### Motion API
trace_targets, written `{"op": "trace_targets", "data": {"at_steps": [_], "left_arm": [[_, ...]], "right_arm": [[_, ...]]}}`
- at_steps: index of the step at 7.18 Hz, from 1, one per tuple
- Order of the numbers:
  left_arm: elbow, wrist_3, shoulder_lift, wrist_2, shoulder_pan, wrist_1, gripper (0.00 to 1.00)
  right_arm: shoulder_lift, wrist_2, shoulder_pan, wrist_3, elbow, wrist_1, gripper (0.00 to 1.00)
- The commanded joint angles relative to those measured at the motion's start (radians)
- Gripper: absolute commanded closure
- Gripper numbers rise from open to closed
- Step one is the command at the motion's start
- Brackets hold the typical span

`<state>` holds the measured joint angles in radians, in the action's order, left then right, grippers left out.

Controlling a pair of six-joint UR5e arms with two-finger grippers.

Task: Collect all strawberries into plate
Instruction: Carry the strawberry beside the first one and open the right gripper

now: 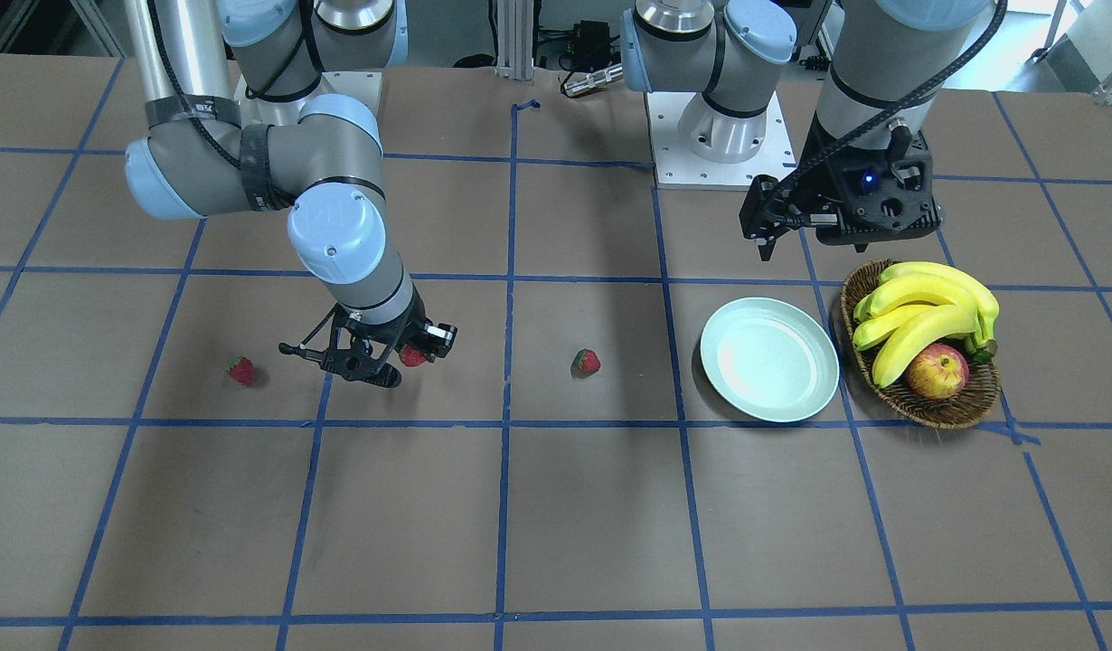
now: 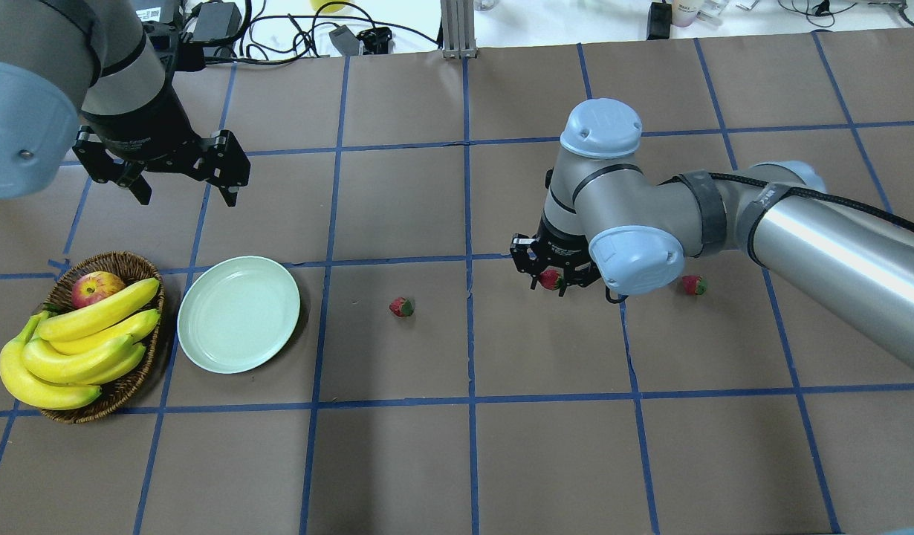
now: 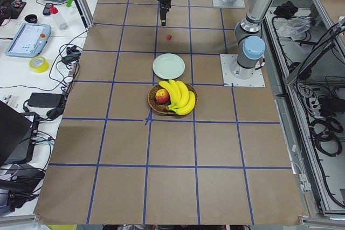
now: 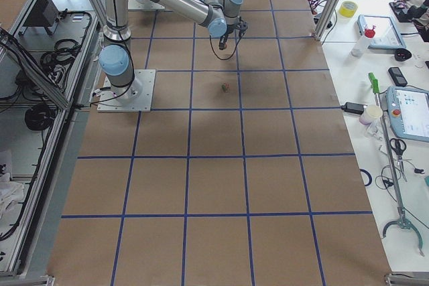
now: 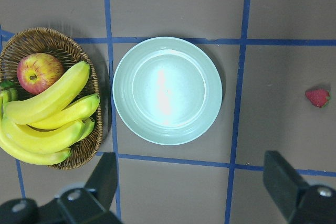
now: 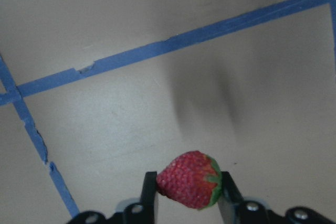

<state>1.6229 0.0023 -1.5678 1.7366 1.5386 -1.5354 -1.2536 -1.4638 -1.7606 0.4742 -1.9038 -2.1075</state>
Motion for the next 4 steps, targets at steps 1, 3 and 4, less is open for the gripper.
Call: {"op": "trace_targets", "data": {"at_steps": [1, 3, 4], "left_arm": [[0.000, 0.001, 0.000, 0.000, 0.000, 0.000, 0.00], [0.000, 0.001, -0.001, 0.000, 0.000, 0.000, 0.00], [0.000, -0.001, 0.000, 0.000, 0.000, 0.000, 0.00]], "right_arm": [[0.026, -0.003, -0.022, 0.008, -0.001, -0.015, 0.60], [0.025, 0.000, -0.048, 0.015, -0.004, -0.014, 0.60], [0.031, -0.006, -0.057, 0.015, -0.006, -0.015, 0.60]]}}
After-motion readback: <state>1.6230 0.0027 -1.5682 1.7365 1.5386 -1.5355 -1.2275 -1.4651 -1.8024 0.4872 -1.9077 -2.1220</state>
